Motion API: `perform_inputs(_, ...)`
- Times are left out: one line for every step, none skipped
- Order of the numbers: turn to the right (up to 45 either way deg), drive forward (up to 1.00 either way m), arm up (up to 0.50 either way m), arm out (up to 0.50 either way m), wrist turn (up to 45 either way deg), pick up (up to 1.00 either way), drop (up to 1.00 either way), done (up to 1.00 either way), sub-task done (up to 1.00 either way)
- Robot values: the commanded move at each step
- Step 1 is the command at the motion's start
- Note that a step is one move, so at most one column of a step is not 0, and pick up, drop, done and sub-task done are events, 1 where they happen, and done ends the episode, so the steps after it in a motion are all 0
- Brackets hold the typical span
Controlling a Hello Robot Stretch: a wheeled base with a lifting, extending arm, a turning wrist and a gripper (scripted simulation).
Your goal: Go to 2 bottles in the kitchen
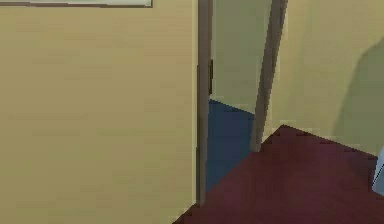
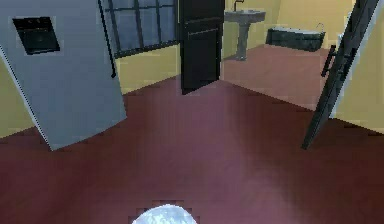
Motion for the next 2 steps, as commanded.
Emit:
perform_inputs(0.0, 0.40, 0.00, 0.00, 0.0, 0.00, 0.00, 0.00, 0.00)
perform_inputs(39.0, 0.00, 0.00, 0.00, 0.0, 0.00, 0.00, 0.00, 0.00)
